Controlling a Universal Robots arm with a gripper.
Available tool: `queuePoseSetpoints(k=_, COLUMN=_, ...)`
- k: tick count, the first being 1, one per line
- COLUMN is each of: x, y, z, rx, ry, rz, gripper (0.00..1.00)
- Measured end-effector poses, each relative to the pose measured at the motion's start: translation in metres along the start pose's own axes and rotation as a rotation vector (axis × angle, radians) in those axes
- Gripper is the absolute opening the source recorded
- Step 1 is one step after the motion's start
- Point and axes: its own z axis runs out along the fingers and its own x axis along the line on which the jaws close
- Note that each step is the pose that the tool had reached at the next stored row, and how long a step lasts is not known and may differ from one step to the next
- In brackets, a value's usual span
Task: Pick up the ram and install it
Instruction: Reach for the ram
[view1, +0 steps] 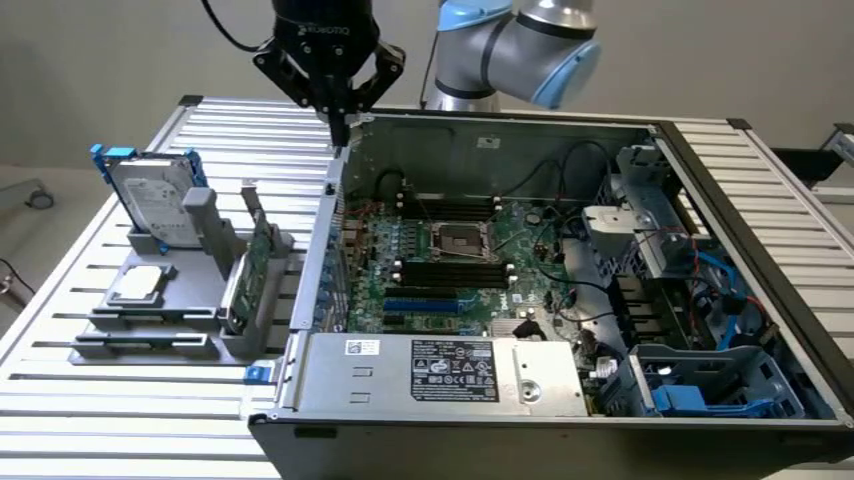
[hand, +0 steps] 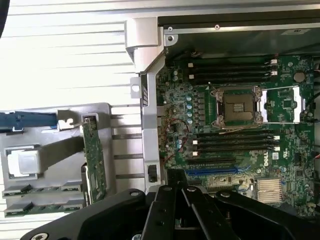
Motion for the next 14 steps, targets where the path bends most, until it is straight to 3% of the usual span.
queuePoseSetpoints(k=14, x=0.064, y=-0.0049, z=0.0078, rx=0.0125, ry=0.0226, rz=0.001, gripper=0.11)
